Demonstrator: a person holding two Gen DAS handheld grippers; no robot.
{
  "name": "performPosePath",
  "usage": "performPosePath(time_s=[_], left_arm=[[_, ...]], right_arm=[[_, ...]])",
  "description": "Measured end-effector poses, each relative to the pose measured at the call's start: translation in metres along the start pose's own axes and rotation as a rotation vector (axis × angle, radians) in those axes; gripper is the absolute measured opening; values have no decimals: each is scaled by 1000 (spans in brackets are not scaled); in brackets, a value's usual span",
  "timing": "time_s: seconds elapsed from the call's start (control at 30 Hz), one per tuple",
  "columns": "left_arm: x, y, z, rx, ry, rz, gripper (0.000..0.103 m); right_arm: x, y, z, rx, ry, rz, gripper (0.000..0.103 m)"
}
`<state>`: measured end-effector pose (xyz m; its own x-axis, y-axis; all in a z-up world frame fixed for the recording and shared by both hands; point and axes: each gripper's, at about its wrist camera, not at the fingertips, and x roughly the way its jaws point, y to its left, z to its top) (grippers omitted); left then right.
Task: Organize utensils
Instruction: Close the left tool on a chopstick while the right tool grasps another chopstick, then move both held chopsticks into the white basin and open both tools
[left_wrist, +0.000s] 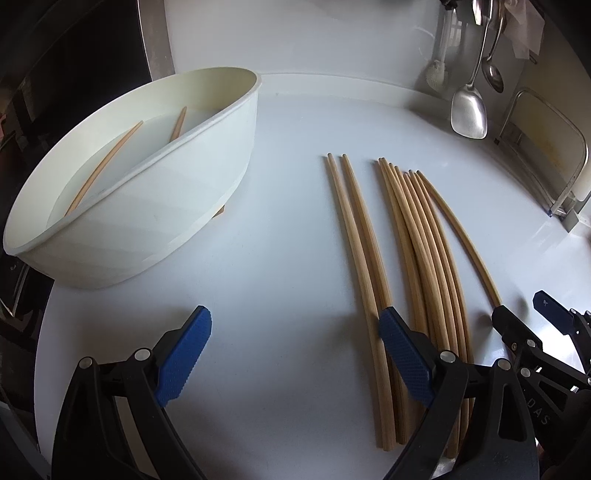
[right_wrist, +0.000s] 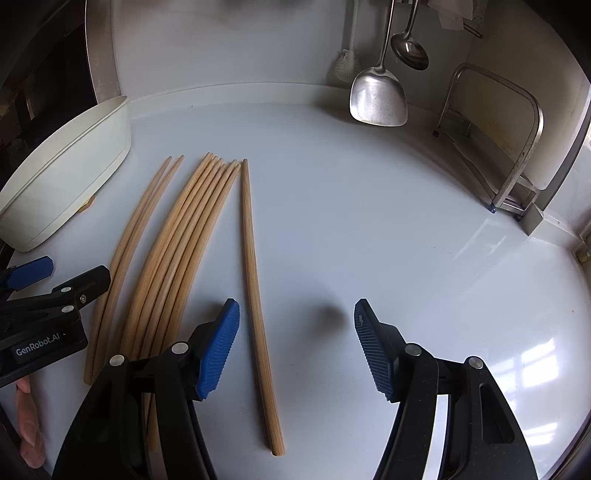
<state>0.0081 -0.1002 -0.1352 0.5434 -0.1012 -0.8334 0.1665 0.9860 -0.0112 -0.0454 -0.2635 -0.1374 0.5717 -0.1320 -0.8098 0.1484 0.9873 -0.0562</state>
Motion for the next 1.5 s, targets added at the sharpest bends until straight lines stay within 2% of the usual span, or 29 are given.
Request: performPosePath(time_s=[0.5, 0.6, 0.67, 0.8, 0.87, 0.9, 0.97, 1.0, 1.03, 1.13, 1.23, 1.33, 1.5], left_arm=[[8, -1, 3, 7, 16, 30, 90], [7, -3, 4, 24, 13, 10, 80], [7, -4, 5, 31, 18, -11, 69], [4, -10, 6, 58, 15, -32, 51], [3, -13, 7, 72, 14, -44, 34], [3, -15, 7, 78, 14, -50, 29], [2, -18, 7, 86, 16, -57, 11], [2, -18, 6, 88, 16, -61, 7], [2, -19, 6, 89, 16, -60, 7], [2, -18, 5, 88, 18, -66, 7], [1, -17, 5, 82, 36, -74, 7], [-2, -15, 7, 65, 55, -102, 7], [-21, -13, 15, 70, 35, -129, 7]], right_arm=[[1, 1, 1, -4, -1, 5, 62], [1, 1, 1, -12, -2, 18, 62], [3, 0, 2, -22, 3, 35, 62], [3, 5, 4, -58, 3, 60, 51], [2, 5, 4, -68, 2, 69, 47], [3, 5, 5, -65, 4, 85, 43], [3, 5, 6, -64, 7, 96, 35], [2, 7, 6, -76, 5, 98, 24], [2, 9, 7, -91, 4, 97, 18], [1, 17, 6, -126, 3, 102, 6], [1, 18, 9, -120, 16, 109, 6], [0, 10, 14, -61, 40, 145, 6], [-12, 2, 22, 3, 37, 156, 6]])
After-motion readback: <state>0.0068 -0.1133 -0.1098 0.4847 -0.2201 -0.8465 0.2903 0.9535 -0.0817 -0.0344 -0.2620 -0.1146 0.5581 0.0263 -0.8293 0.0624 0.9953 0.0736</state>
